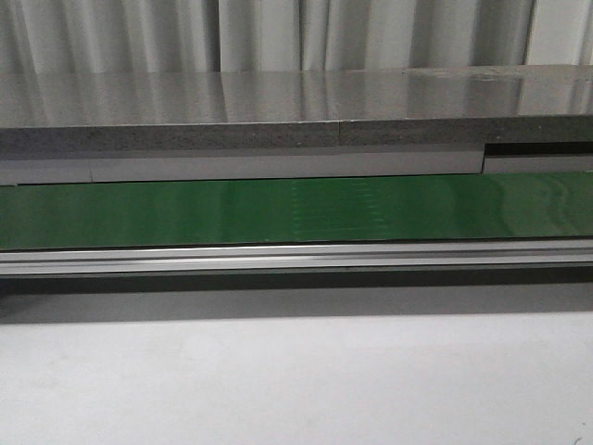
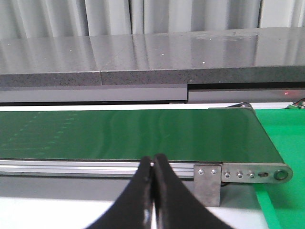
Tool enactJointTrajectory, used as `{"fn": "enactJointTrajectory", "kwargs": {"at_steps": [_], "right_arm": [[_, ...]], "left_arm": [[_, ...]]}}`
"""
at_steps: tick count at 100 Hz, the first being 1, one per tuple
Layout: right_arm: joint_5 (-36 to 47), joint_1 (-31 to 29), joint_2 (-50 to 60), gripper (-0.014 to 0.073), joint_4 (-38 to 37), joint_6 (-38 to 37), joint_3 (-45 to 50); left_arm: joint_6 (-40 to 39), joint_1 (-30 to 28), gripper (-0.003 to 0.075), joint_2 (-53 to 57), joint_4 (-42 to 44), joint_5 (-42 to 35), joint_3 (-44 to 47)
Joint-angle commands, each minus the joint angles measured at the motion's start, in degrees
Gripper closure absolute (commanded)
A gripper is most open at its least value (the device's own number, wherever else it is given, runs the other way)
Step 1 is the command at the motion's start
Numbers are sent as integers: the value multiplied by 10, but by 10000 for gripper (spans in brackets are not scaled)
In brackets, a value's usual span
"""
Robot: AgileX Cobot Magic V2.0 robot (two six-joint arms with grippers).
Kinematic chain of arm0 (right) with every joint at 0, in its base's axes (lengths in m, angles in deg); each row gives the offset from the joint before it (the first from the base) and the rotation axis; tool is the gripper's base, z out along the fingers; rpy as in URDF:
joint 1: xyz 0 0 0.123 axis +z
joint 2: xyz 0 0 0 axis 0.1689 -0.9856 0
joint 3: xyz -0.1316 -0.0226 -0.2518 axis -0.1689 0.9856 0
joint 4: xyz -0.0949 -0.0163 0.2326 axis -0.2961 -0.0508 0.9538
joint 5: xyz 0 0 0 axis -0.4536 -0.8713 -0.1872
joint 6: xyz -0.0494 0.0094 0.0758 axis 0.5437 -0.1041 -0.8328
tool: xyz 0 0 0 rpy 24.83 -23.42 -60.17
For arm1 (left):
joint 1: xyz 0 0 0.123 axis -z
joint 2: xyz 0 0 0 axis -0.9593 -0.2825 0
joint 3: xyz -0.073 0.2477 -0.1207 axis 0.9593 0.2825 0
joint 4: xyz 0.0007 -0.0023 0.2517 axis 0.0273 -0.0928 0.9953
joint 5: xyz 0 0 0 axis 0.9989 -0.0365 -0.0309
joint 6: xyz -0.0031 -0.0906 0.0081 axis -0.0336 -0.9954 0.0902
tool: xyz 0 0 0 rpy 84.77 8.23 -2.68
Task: Move button from left to right
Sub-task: 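Lower the left gripper toward the yellow button in the blue tray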
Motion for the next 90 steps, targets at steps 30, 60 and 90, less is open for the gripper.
{"fn": "enactJointTrajectory", "kwargs": {"at_steps": [30, 60, 90], "right_arm": [[46, -1, 11, 660, -2, 2, -10], [46, -1, 11, 660, -2, 2, -10], [46, -1, 11, 660, -2, 2, -10]], "left_arm": [[-5, 1, 741, -185, 13, 264, -271], [-5, 1, 741, -343, 59, 426, -412], [-5, 1, 740, -399, 67, 443, -416]]}}
